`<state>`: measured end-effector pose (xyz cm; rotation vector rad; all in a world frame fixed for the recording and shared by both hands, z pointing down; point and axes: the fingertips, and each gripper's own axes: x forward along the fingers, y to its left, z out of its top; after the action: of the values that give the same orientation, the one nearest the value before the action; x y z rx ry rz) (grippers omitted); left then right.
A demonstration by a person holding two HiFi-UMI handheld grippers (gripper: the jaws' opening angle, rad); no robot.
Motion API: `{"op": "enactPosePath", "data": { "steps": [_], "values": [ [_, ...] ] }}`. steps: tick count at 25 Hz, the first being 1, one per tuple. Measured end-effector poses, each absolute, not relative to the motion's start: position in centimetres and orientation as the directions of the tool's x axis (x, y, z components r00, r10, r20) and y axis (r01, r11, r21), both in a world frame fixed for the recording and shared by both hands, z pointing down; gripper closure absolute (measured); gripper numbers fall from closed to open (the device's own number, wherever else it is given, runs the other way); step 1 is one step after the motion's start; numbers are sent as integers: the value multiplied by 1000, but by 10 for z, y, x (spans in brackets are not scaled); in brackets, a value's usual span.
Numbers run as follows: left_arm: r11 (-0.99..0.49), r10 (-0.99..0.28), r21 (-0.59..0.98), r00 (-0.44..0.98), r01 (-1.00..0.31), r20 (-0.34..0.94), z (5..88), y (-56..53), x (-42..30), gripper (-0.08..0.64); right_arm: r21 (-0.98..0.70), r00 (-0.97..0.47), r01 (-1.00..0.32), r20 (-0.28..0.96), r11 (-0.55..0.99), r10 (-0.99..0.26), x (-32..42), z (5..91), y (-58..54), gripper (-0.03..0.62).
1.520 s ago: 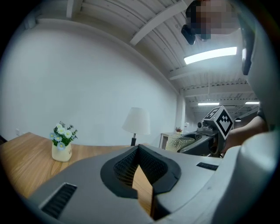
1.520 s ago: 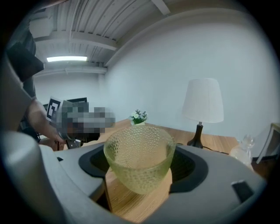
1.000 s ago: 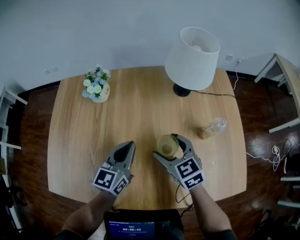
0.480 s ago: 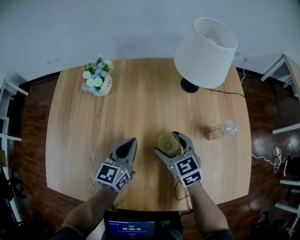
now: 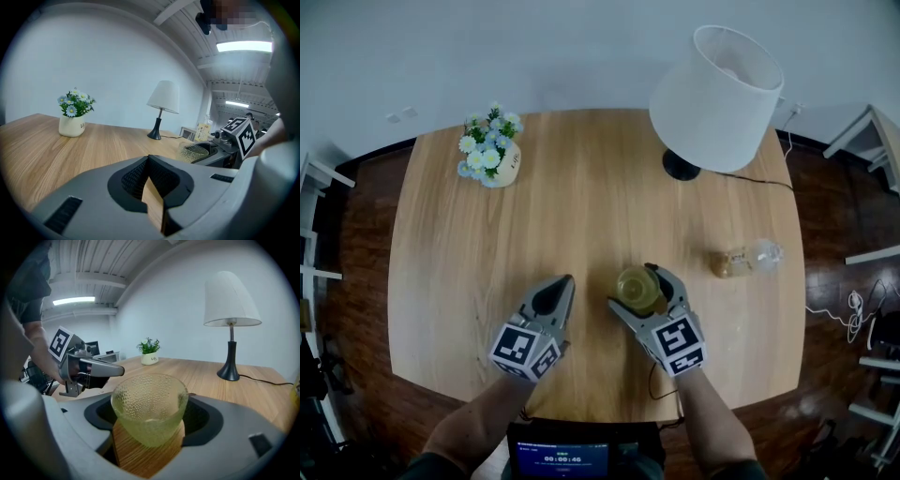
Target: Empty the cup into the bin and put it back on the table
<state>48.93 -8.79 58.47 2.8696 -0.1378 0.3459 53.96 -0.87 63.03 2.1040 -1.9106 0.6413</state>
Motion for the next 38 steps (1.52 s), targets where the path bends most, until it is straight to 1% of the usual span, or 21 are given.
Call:
{"op": "enactPosePath", "data": {
  "steps": [10,12,20,24,25,28,30,31,33,36,38],
  "values": [
    [-970,-30,230,972,-84,231,585,-76,488,571,-105,45,-989,459,-105,-887,536,632,-8,183],
    [-970,-30,227,975,-82,222,582,-76,487,571,-108,51,-988,450,-111,-891,536,630,-9,133],
    [-970,-47,226,978,-93,202,564,-78,477,571,-89,87,-987,426,-138,-900,540,612,2,133],
    [-967,-84,222,982,-122,171,546,-79,473,571,-99,77,-987,381,-124,-921,539,582,11,135],
    [-968,-91,218,983,-124,158,541,-78,472,571,-94,72,-989,373,-114,-925,539,574,13,150],
    [-971,-100,206,987,-125,126,523,-71,467,571,-73,61,-993,341,-91,-938,536,552,22,225],
    [-972,-102,198,988,-124,114,510,-65,463,571,-64,56,-995,313,-80,-948,532,537,28,330],
    [-972,-103,200,989,-123,109,505,-61,461,571,-59,52,-996,304,-73,-951,531,531,32,350],
    [-972,-107,201,990,-124,95,496,-55,457,571,-47,46,-997,296,-62,-954,526,521,38,365],
    [-973,-120,191,990,-131,68,481,-48,447,571,-14,54,-998,284,-61,-957,519,507,46,436],
    [-974,-130,182,990,-137,54,473,-43,442,571,20,67,-998,264,-64,-962,514,498,53,517]
  ]
}}
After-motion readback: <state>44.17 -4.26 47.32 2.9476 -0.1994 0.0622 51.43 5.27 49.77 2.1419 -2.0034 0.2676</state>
